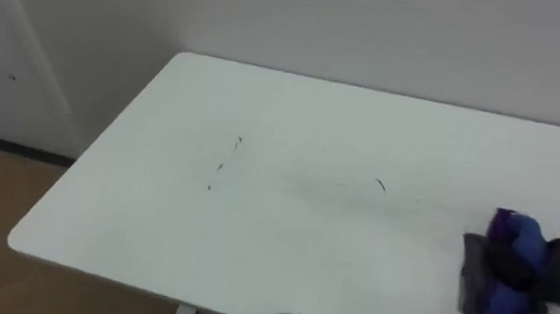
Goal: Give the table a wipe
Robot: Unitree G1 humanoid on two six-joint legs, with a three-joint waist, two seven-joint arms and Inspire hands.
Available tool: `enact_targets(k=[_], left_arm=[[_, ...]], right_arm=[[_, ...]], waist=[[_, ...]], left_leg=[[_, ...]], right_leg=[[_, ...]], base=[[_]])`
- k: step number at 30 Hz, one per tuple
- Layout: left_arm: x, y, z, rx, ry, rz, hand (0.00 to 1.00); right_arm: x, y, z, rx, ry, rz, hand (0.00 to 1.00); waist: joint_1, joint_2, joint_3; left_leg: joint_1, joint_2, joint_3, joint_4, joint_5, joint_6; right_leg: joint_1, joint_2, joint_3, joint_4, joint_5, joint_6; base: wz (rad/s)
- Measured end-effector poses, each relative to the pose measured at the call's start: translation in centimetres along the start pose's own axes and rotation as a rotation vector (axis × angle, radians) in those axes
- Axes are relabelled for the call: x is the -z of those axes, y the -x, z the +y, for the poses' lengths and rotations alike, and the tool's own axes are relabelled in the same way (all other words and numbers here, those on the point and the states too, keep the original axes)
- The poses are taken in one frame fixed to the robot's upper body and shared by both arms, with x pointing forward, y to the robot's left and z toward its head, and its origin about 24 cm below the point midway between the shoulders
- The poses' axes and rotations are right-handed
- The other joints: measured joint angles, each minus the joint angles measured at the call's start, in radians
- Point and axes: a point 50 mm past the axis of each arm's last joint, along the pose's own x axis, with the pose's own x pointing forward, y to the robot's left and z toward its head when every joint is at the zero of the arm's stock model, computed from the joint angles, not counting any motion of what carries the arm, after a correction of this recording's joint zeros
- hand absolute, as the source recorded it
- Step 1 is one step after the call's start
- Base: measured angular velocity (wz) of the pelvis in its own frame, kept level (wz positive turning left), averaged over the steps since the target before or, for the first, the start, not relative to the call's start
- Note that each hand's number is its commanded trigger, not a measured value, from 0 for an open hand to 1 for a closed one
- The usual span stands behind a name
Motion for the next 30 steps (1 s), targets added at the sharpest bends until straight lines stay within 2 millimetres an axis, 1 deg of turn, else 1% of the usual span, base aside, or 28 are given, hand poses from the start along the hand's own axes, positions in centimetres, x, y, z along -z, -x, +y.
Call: enact_targets(k=[1,2,3,4,5,6,7,8,9,10,11,12,13,14,15,16,17,18,19,20,21,23,25,26,27,28,29,30], left_arm=[[-0.7,-0.2,0.2,-0.008,0.001,-0.018,0.0],[-2.2,-0.6,0.6,-0.019,0.004,-0.059,0.0],[-3.2,-0.8,0.6,-0.019,0.005,-0.082,0.0],[-3.6,-0.9,0.7,-0.018,0.004,-0.095,0.0],[-4.7,-1.1,0.9,-0.024,0.002,-0.122,0.0],[-5.6,-1.1,1.3,-0.035,0.002,-0.151,0.0],[-6.0,-1.1,1.4,-0.037,-0.004,-0.163,0.0],[-6.2,-1.1,1.4,-0.036,-0.017,-0.171,0.0],[-5.8,-1.1,1.4,-0.035,-0.023,-0.158,0.0],[-5.6,-1.1,1.6,-0.039,-0.025,-0.153,0.0],[-4.7,-1.1,1.9,-0.046,-0.034,-0.127,0.0],[-3.6,-1.0,1.5,-0.038,-0.051,-0.098,0.0],[-2.9,-0.8,1.3,-0.032,-0.056,-0.081,0.0],[-1.3,-0.5,0.8,-0.015,-0.061,-0.043,0.0],[0.0,-0.2,0.3,0.002,-0.079,-0.014,0.0],[0.6,0.0,0.1,0.008,-0.087,-0.001,0.0],[1.8,0.4,-0.2,0.017,-0.094,0.026,0.0],[2.7,0.6,-0.2,0.014,-0.076,0.05,0.0],[2.9,0.7,-0.1,0.009,-0.066,0.056,0.0],[3.0,0.7,0.0,-0.002,-0.052,0.062,0.0],[2.9,0.7,-0.1,-0.002,-0.046,0.062,0.0],[2.5,0.7,-1.0,0.013,-0.028,0.054,0.0],[2.0,0.8,-1.6,0.025,-0.017,0.037,0.0],[1.6,0.7,-1.6,0.026,-0.024,0.022,0.0],[0.9,0.5,-1.7,0.026,-0.022,0.005,0.0],[0.7,0.5,-1.8,0.028,-0.02,0.005,0.0],[0.6,0.5,-2.1,0.035,-0.022,0.004,0.0],[0.5,0.6,-2.3,0.044,-0.031,0.003,0.0]], right_arm=[[-1.3,0.1,0.5,-0.014,-0.003,-0.037,1.0],[-4.4,0.3,1.4,-0.037,0.002,-0.138,1.0],[-8.3,0.4,2.1,-0.07,-0.011,-0.249,1.0],[-10.3,0.5,2.3,-0.087,-0.009,-0.319,1.0],[-13.3,0.7,2.2,-0.105,-0.021,-0.432,1.0],[-15.2,0.7,1.8,-0.102,-0.038,-0.506,1.0],[-15.8,0.5,1.5,-0.096,-0.047,-0.523,1.0],[-16.1,0.2,1.0,-0.081,-0.046,-0.531,1.0],[-15.7,0.1,1.1,-0.083,-0.038,-0.526,1.0],[-15.3,0.1,1.2,-0.088,-0.031,-0.52,1.0],[-14.4,0.2,1.3,-0.096,-0.038,-0.523,1.0],[-13.1,0.4,1.5,-0.101,-0.031,-0.528,1.0],[-12.6,0.5,1.6,-0.104,-0.028,-0.528,1.0],[-11.4,0.6,1.7,-0.101,-0.015,-0.524,1.0],[-9.4,0.6,1.4,-0.082,-0.005,-0.49,1.0],[-8.4,0.5,1.2,-0.068,0.0,-0.47,1.0],[-6.0,0.4,0.6,-0.043,0.012,-0.422,1.0],[-3.1,0.5,-0.2,-0.023,0.037,-0.358,1.0],[-1.8,0.5,-0.6,-0.013,0.05,-0.323,1.0],[0.4,0.6,-1.2,-0.005,0.083,-0.269,1.0],[1.9,0.7,-1.8,0.007,0.105,-0.229,1.0],[2.8,0.5,-2.7,0.032,0.123,-0.205,1.0],[2.6,0.4,-2.7,0.041,0.125,-0.186,1.0],[1.8,0.3,-2.5,0.033,0.124,-0.191,1.0],[0.5,-0.1,-2.5,0.033,0.138,-0.212,1.0],[-0.3,-0.3,-2.3,0.028,0.143,-0.229,1.0],[-2.3,-0.3,-1.8,0.011,0.139,-0.271,1.0],[-4.5,-0.3,-1.4,-0.007,0.137,-0.34,1.0]], waist=[[0.017,0.001,0.0],[0.054,0.0,0.0004],[0.094,0.002,0.0044],[0.109,0.003,0.0096],[0.133,0.004,0.0153],[0.135,-0.001,0.015],[0.131,-0.012,0.0106],[0.131,-0.015,0.0132],[0.13,-0.023,0.0129],[0.13,-0.031,0.0137],[0.129,-0.046,0.019],[0.128,-0.036,0.0162],[0.12,-0.036,0.0162],[0.086,-0.039,0.0147],[0.054,-0.044,0.0148],[0.036,-0.049,0.0146],[0.001,-0.064,0.0071],[-0.028,-0.073,-0.0027],[-0.039,-0.079,-0.0063],[-0.057,-0.085,-0.0067],[-0.074,-0.089,-0.0065],[-0.091,-0.086,-0.008],[-0.096,-0.081,-0.0054],[-0.092,-0.078,-0.001],[-0.081,-0.06,0.0088],[-0.069,-0.058,0.0141],[-0.041,-0.042,0.0182],[-0.013,-0.026,0.0205]], left_leg=[[-0.013,0.011,0.005,0.009,-0.002,-0.003],[-0.04,0.027,0.007,0.021,0.002,-0.015],[-0.052,0.031,-0.013,0.019,0.009,-0.025],[-0.063,0.029,-0.038,0.02,0.011,-0.029],[-0.096,0.025,-0.101,0.023,0.018,-0.042],[-0.136,0.025,-0.165,0.024,0.029,-0.06],[-0.153,0.025,-0.193,0.023,0.038,-0.069],[-0.168,0.024,-0.237,0.016,0.049,-0.087],[-0.164,0.026,-0.271,0.006,0.055,-0.11],[-0.16,0.03,-0.281,0.0,0.057,-0.124],[-0.146,0.045,-0.287,0.001,0.053,-0.158],[-0.128,0.076,-0.286,0.0,0.06,-0.19],[-0.118,0.093,-0.278,-0.008,0.073,-0.203],[-0.097,0.118,-0.258,-0.044,0.103,-0.219],[-0.072,0.137,-0.227,-0.083,0.131,-0.23],[-0.062,0.144,-0.206,-0.101,0.145,-0.236],[-0.044,0.148,-0.167,-0.139,0.177,-0.242],[-0.039,0.151,-0.136,-0.165,0.209,-0.244],[-0.035,0.153,-0.126,-0.172,0.224,-0.242],[-0.027,0.16,-0.098,-0.176,0.248,-0.233],[-0.028,0.164,-0.077,-0.177,0.268,-0.223],[-0.024,0.165,-0.041,-0.176,0.281,-0.213],[-0.018,0.165,-0.003,-0.174,0.28,-0.212],[-0.014,0.164,0.017,-0.168,0.275,-0.205],[-0.017,0.157,0.017,-0.134,0.246,-0.187],[-0.017,0.141,0.013,-0.119,0.227,-0.179],[-0.02,0.1,0.01,-0.104,0.184,-0.16],[-0.026,0.044,0.008,-0.113,0.156,-0.133]], right_leg=[[-0.012,-0.009,0.002,0.015,-0.007,0.002],[-0.027,-0.024,0.022,0.014,-0.026,0.008],[-0.029,-0.038,0.043,-0.038,-0.034,0.018],[-0.027,-0.042,0.05,-0.081,-0.036,0.022],[-0.015,-0.045,0.053,-0.174,-0.033,0.028],[0.001,-0.045,0.053,-0.266,-0.024,0.034],[0.013,-0.048,0.051,-0.303,-0.01,0.037],[0.034,-0.056,0.049,-0.359,0.014,0.045],[0.052,-0.053,0.046,-0.399,0.039,0.046],[0.056,-0.051,0.043,-0.405,0.051,0.045],[0.052,-0.047,0.011,-0.389,0.062,0.089],[0.056,-0.023,0.003,-0.335,0.026,0.121],[0.056,-0.011,-0.005,-0.313,0.004,0.113],[0.06,0.001,-0.017,-0.274,-0.036,0.1],[0.069,0.004,-0.028,-0.248,-0.072,0.09],[0.073,0.005,-0.034,-0.238,-0.088,0.089],[0.08,-0.002,-0.045,-0.22,-0.121,0.084],[0.092,-0.006,-0.064,-0.213,-0.141,0.081],[0.101,-0.005,-0.071,-0.212,-0.147,0.077],[0.12,-0.002,-0.089,-0.212,-0.158,0.07],[0.132,0.001,-0.101,-0.21,-0.171,0.064],[0.132,0.006,-0.101,-0.206,-0.177,0.056],[0.128,0.018,-0.097,-0.207,-0.174,0.044],[0.126,0.026,-0.092,-0.21,-0.171,0.038],[0.122,0.038,-0.075,-0.211,-0.17,0.03],[0.112,0.042,-0.055,-0.211,-0.168,0.028],[0.097,0.056,-0.017,-0.219,-0.152,0.017],[0.071,0.065,0.028,-0.228,-0.136,0.013]], base=[[-0.6],[-0.68],[-0.76],[-0.62],[0.0],[0.44],[0.94],[0.96],[0.84],[0.63],[0.39],[0.26],[0.21],[0.29],[0.35],[0.37],[0.47],[0.52],[0.5],[0.42],[0.33],[0.09],[-0.09],[-0.24],[-0.36],[-0.65],[-0.85],[-0.94]])
